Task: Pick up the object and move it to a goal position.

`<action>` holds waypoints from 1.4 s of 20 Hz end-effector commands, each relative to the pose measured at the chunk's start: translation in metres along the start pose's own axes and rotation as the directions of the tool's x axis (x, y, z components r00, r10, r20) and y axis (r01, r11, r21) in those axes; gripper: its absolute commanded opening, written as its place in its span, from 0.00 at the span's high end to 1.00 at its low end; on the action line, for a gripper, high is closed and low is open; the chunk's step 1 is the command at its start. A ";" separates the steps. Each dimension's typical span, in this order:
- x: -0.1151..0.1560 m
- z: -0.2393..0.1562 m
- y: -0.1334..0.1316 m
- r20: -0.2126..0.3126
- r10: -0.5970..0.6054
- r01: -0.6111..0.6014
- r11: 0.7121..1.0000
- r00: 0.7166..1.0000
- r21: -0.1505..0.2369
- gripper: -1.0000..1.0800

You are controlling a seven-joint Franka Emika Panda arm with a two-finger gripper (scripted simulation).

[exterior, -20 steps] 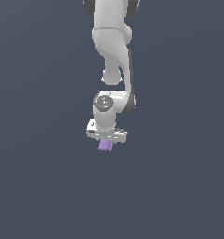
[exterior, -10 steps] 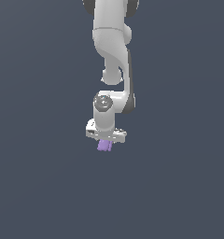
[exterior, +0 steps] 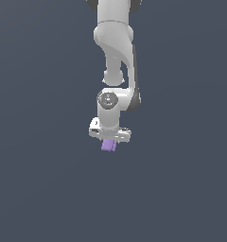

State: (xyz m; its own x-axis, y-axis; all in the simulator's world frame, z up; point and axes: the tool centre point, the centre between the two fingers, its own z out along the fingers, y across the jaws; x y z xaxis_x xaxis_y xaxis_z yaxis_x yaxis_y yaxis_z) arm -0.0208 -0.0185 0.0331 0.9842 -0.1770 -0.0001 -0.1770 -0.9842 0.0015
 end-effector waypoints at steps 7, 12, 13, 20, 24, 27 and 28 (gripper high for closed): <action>-0.013 -0.057 -0.039 -0.001 -0.001 0.001 1.000 1.000 0.001 1.00; -0.025 -0.107 -0.074 -0.001 -0.002 0.002 1.000 1.000 0.000 1.00; -0.027 -0.117 -0.081 -0.001 -0.002 0.002 1.000 1.000 0.000 1.00; -0.042 -0.189 -0.130 -0.001 -0.003 0.003 1.000 1.000 -0.001 1.00; -0.049 -0.225 -0.155 -0.001 -0.003 0.003 1.000 1.000 -0.001 1.00; -0.053 -0.247 -0.170 -0.001 -0.004 0.004 1.000 1.000 -0.001 1.00; -0.054 -0.253 -0.174 -0.001 -0.004 0.004 1.000 1.000 -0.001 1.00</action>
State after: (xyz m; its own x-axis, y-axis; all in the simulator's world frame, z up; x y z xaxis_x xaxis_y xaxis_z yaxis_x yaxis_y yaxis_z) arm -0.0420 0.1560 0.2759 0.9851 -0.1722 0.0022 -0.1722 -0.9851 0.0012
